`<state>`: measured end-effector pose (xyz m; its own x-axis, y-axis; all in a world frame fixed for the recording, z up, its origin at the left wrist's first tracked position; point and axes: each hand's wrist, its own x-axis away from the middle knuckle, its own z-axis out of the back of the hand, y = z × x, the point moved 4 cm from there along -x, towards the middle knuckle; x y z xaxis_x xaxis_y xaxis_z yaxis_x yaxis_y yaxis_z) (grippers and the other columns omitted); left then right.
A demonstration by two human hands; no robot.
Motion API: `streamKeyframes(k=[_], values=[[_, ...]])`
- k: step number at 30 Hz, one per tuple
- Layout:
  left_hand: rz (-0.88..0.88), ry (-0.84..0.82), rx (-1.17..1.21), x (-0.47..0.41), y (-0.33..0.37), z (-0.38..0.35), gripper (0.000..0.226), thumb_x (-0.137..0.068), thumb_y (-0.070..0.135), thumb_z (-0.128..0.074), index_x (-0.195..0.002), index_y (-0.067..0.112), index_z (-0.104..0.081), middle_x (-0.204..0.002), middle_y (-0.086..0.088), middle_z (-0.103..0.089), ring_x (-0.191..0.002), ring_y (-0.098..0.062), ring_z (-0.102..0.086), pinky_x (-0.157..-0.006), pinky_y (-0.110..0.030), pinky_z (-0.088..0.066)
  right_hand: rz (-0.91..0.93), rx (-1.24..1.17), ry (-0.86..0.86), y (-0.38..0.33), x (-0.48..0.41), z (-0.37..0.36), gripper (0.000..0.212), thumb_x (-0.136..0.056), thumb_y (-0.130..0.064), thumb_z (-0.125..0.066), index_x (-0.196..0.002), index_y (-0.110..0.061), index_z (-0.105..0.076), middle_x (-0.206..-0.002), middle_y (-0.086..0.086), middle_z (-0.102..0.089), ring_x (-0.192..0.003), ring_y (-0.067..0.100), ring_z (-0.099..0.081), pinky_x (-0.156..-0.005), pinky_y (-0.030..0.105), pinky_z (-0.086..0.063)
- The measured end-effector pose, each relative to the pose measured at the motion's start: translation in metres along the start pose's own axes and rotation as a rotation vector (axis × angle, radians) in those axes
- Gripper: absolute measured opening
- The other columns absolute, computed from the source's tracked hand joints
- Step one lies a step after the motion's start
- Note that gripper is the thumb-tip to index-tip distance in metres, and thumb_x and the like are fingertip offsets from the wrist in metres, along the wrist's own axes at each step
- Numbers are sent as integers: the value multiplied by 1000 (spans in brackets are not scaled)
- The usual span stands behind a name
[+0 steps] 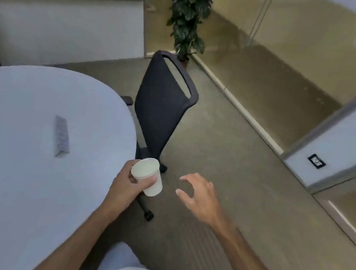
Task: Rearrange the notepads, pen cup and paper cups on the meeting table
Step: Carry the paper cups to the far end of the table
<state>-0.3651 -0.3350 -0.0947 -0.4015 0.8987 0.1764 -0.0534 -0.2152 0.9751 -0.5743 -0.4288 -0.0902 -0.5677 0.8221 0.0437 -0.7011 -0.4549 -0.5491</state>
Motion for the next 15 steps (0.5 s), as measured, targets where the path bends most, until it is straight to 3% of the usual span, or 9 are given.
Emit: streamKeyframes(k=[4,8,12,15], values=[[-48,-161,-52,-29,32,-81,63,-62,60,-83,-117,46,-57,-116,23,-66,-106,3,-63,-87,-22,-50,-78,31,96,59,9,52,40,-92,-43,-63,-128,-25,-60,-131,-8,-58,-128,11,-50,-100,31,-32],[-65,-256,-68,-54,53,-140,59,-64,56,-85,-115,45,-58,-114,26,-66,-103,7,-63,-76,-8,-50,-133,30,141,102,7,89,42,-91,-43,-64,-128,-25,-60,-130,-7,-57,-127,12,-51,-101,35,-36],[-55,-299,-71,-99,70,-201,53,-70,43,-87,-116,41,-60,-114,18,-69,-104,-1,-66,-85,-22,-51,-155,26,179,155,-16,121,44,-90,-44,-65,-129,-25,-59,-129,-8,-57,-126,11,-51,-103,34,-34],[-60,-296,-59,-142,80,-244,54,-69,42,-87,-116,36,-61,-111,14,-70,-96,-4,-67,-77,-20,-49,-161,34,171,197,-49,147,45,-90,-44,-64,-130,-26,-58,-128,-8,-56,-126,12,-51,-103,35,-35]])
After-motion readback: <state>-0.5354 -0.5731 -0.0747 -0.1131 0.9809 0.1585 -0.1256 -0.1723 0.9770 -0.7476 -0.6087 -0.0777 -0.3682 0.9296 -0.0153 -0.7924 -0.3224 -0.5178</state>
